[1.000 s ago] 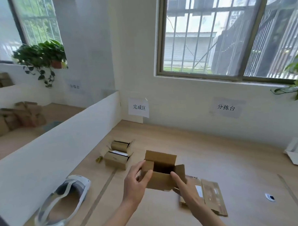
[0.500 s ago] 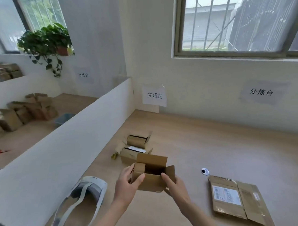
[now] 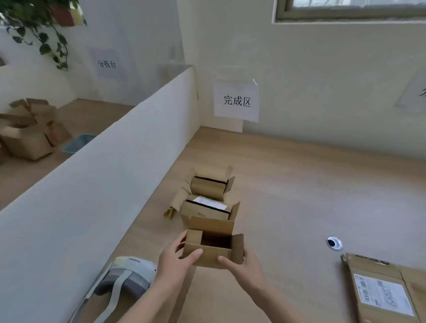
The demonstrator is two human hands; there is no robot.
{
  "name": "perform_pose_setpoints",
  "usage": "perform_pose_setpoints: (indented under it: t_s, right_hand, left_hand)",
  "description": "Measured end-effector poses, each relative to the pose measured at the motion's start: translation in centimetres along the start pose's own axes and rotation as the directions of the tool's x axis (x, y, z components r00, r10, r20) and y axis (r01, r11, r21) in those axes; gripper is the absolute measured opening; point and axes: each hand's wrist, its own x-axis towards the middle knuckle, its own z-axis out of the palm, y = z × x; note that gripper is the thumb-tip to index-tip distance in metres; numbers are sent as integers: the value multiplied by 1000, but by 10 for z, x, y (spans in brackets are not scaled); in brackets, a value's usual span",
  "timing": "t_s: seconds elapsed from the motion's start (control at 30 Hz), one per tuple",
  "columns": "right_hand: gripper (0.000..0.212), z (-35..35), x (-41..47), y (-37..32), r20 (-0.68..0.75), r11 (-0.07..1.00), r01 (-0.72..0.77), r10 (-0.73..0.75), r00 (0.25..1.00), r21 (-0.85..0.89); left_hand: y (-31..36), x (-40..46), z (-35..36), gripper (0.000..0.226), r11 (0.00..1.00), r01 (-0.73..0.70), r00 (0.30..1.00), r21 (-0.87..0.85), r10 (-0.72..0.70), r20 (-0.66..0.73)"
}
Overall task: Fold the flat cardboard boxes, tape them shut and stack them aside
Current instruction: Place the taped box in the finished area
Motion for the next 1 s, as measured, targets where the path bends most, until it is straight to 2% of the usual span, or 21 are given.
perform_pose_setpoints:
  t_s: [0.43, 0.53, 0.77, 1.0]
  right_hand:
    - [63, 96, 88, 43, -103, 990, -112, 103, 989, -86]
    - [78, 107, 97, 41, -158, 984, -139, 120, 980, -113]
    - [74, 121, 114, 42, -239, 980, -122, 81, 967, -160]
    - [90, 126, 117, 44, -269, 971, -162, 111, 957, -174]
  left_hand:
    - [-100, 131, -41, 86, 996, 2, 979, 85, -19, 201]
    - [-107, 150, -45, 84, 998, 10, 975, 64, -24, 221]
    - [-120, 176, -48, 84, 1000, -4, 971, 23, -2, 241]
    - [-117, 179, -49, 87, 999, -24, 969, 36, 15, 247]
